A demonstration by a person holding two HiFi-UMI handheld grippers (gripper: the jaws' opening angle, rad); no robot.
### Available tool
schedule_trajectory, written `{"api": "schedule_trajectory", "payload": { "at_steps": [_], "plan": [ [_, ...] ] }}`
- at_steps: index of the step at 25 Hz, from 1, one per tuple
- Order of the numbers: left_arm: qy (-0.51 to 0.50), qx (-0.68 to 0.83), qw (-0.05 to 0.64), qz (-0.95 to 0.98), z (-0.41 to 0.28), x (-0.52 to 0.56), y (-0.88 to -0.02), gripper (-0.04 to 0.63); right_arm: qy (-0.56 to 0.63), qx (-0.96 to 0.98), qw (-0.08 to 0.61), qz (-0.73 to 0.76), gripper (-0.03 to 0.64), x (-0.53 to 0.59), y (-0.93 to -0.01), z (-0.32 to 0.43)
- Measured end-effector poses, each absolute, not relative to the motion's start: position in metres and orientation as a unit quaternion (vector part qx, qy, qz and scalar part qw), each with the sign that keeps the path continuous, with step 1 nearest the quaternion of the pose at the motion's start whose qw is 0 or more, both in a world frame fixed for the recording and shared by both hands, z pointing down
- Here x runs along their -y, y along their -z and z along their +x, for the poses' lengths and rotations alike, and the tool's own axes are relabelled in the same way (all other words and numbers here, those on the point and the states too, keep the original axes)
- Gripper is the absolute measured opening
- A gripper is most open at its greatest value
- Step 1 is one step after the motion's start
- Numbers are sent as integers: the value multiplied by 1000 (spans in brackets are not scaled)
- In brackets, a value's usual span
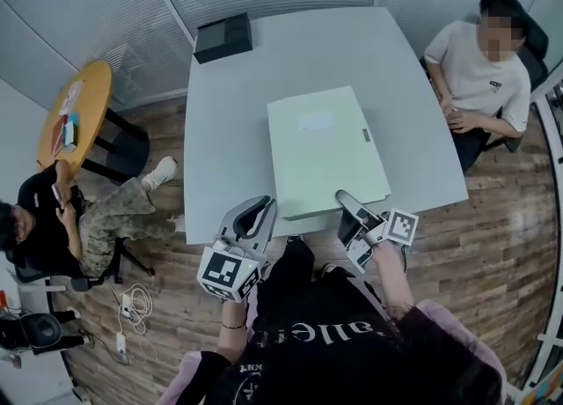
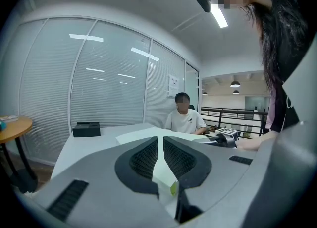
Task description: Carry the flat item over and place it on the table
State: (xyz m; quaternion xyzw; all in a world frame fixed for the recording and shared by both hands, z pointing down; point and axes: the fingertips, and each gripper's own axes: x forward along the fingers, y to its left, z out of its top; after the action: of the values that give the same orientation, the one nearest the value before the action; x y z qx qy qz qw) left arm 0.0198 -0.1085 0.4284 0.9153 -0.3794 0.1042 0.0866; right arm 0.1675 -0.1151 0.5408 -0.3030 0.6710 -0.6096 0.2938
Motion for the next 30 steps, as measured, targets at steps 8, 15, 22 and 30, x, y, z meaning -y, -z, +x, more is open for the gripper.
{"api": "schedule_trajectory", "payload": {
  "at_steps": [8,15,22,30],
  "plan": [
    [-95,389,90,912,-14,170,-432,55,623,-657,277,-323,296,193,-565,150],
    [-93,401,93,907,-42,205,-432,55,644,-639,260,-330,296,259,-587,132],
    [-92,427,101,894,-71,231,-438,55,668,-631,231,-321,296,318,-607,105],
    [-97,447,117,881,-91,244,-444,55,683,-600,257,-328,298,364,-623,98]
  ]
}}
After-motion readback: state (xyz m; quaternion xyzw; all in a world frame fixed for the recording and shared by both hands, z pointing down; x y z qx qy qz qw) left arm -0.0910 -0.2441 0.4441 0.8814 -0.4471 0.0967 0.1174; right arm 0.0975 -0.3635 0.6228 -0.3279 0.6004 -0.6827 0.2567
